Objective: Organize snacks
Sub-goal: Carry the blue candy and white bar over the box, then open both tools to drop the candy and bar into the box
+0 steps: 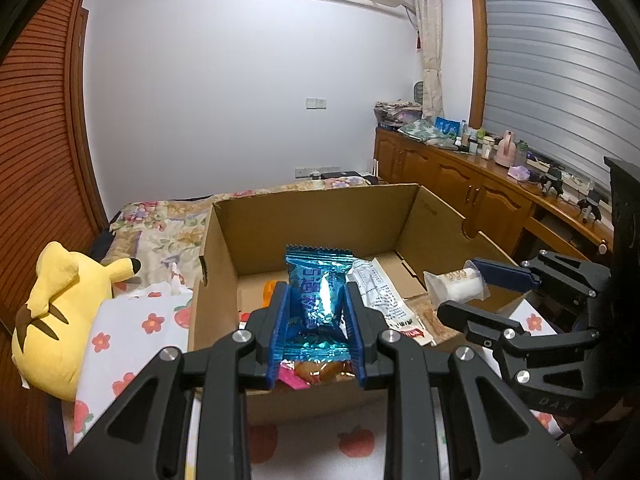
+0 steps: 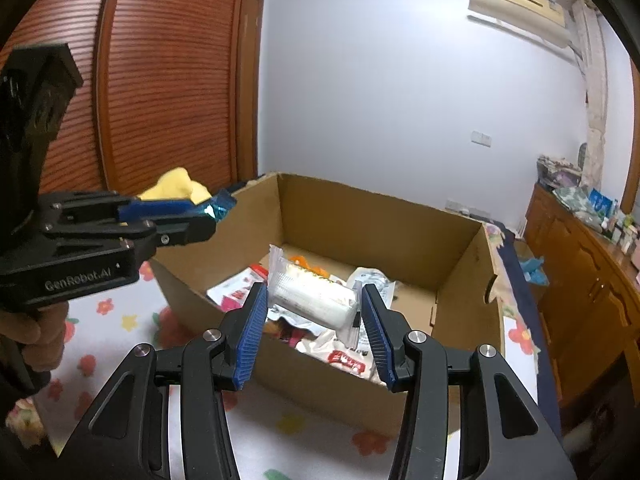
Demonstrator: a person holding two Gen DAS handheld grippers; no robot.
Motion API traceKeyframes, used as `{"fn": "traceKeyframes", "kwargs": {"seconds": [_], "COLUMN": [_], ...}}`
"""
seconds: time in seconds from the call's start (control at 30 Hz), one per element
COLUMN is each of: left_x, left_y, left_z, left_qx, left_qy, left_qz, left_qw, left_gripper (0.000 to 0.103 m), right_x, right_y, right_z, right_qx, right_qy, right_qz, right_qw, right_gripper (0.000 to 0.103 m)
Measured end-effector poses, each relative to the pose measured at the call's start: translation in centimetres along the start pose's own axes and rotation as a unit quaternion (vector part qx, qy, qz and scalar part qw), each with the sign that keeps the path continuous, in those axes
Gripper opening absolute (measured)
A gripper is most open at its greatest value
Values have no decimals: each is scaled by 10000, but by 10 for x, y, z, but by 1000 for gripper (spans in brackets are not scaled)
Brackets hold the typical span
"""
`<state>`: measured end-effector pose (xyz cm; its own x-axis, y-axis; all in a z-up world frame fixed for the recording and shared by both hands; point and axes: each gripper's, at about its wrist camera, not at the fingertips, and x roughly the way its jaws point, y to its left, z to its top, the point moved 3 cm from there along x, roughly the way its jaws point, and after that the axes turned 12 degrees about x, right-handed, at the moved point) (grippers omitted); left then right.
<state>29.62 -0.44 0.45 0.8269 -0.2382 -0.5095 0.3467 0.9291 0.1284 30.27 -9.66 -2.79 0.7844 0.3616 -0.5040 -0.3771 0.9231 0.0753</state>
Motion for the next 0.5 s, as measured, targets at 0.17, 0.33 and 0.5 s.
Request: {"fn": "traceKeyframes", "kwargs": {"seconds": [0.17,0.33,0.5], "left_x": [15,28,36], "left_y": [1,1,1], "left_z": [1,4,4], "left_qx": [-10,27,20], "left_qy": [63,116,165], "left_qz": [-39,-40,-49], "left_qw": [10000,9999,9999], "left_gripper": [25,25,25], "right_x": [11,22,30], "right_y": [-7,-13,-16], "right_z": [1,2,3], "right_qx": [13,49,124], "right_qy": [40,133,219], "right_qz": [-16,-34,-69], "right_qw": [10000,9999,9997], "right_gripper": [49,51,59]}}
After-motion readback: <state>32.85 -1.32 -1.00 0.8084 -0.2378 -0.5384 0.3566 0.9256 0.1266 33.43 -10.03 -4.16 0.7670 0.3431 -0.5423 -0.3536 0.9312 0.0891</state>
